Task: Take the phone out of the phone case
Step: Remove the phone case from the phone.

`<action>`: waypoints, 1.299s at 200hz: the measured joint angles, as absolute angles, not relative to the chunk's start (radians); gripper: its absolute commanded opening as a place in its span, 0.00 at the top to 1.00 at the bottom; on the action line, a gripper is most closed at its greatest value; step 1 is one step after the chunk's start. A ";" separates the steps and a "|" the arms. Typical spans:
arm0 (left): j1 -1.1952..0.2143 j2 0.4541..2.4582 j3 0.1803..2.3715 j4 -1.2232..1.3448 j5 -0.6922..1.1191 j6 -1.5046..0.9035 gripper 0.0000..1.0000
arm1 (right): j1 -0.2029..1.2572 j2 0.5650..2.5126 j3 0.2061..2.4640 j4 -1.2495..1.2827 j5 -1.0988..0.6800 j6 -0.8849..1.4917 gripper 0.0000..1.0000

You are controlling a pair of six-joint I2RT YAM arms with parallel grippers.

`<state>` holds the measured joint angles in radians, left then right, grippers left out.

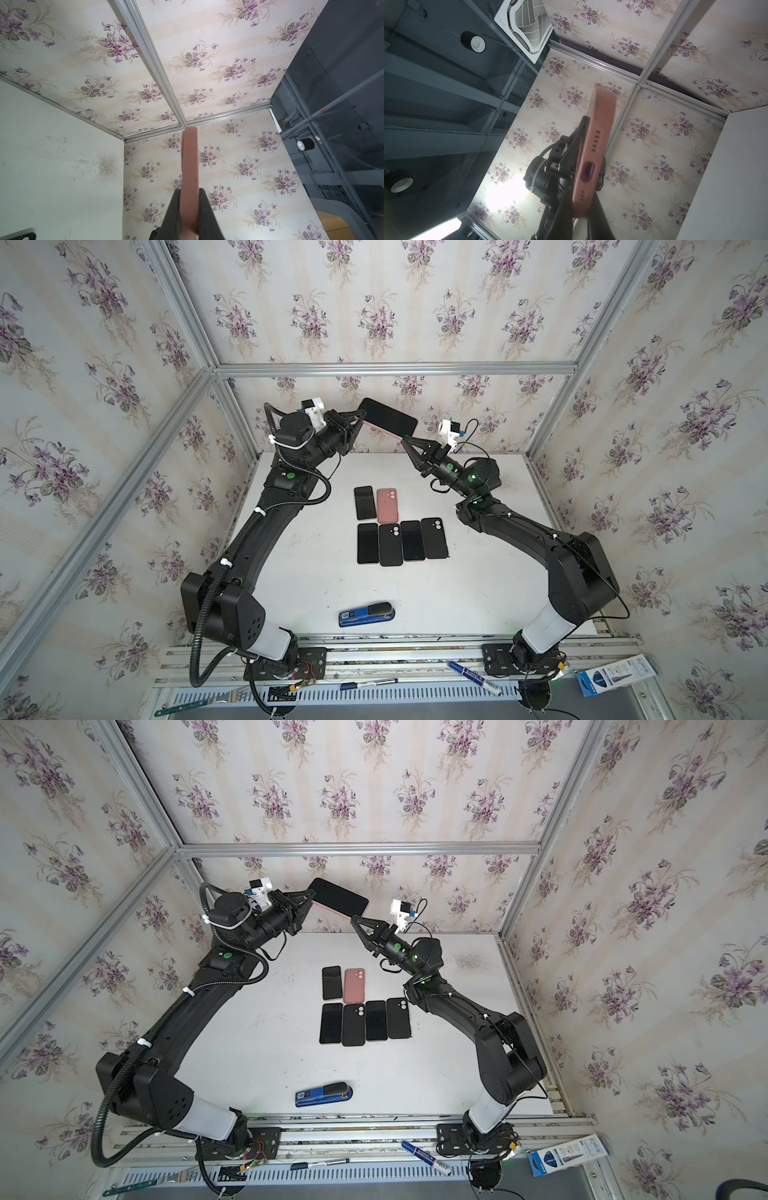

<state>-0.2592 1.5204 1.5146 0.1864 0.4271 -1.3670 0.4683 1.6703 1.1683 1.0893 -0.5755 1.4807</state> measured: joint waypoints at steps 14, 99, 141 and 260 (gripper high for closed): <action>-0.259 1.524 1.518 0.186 0.441 -1.374 1.00 | 0.463 1.684 1.155 1.139 -0.596 1.461 0.99; -0.261 1.534 1.521 0.113 0.499 -1.403 1.00 | 0.440 1.665 1.079 1.140 -0.725 1.019 1.00; -0.273 1.522 1.519 0.111 0.518 -1.428 1.00 | 0.411 1.656 1.084 1.022 -0.777 0.757 1.00; -0.218 1.581 1.711 0.091 0.805 -1.233 1.00 | 0.199 1.343 0.900 0.620 -0.711 0.513 0.36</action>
